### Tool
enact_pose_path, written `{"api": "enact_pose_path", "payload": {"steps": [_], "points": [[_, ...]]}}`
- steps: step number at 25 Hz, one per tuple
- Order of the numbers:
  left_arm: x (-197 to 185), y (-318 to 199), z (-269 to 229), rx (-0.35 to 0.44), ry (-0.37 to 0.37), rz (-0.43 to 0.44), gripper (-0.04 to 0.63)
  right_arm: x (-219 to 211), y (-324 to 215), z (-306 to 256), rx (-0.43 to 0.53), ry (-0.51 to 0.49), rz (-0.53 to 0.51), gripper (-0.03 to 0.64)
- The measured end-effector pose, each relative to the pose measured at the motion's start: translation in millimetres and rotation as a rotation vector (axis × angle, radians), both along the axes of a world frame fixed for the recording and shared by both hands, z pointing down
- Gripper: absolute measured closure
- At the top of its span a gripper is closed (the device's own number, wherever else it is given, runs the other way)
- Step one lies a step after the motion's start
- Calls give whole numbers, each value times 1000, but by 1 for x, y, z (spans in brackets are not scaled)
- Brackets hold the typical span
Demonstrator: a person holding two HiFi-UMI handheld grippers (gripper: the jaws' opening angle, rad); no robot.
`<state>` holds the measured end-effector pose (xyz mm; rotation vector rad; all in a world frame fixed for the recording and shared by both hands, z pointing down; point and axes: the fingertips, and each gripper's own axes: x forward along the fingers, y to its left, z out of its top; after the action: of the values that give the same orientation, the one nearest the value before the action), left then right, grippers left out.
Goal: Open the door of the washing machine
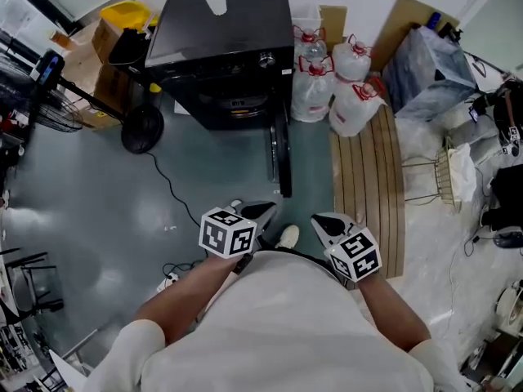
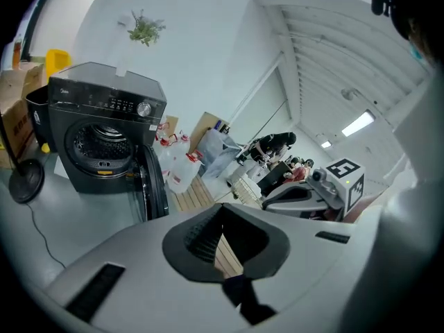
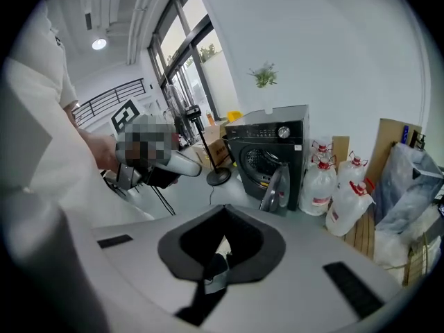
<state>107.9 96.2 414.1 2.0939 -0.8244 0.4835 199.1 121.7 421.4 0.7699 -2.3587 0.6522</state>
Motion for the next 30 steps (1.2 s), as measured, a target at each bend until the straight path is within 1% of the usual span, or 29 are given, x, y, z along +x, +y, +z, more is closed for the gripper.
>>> {"api": "enact_pose_path", "payload": {"steps": [5, 12, 18, 30], "points": [[-6, 9, -10, 5, 0, -4, 578, -6, 4, -7, 5, -3, -30, 607], [-13, 10, -9, 0, -5, -12, 578, -14, 3, -13, 14, -4, -55, 609], [-15, 12, -7, -3, -14, -10, 578, -14, 7, -14, 18, 1, -57, 609], [-21, 17, -3, -12, -16, -32, 578, -18, 12, -11, 15, 5, -75, 609]]}}
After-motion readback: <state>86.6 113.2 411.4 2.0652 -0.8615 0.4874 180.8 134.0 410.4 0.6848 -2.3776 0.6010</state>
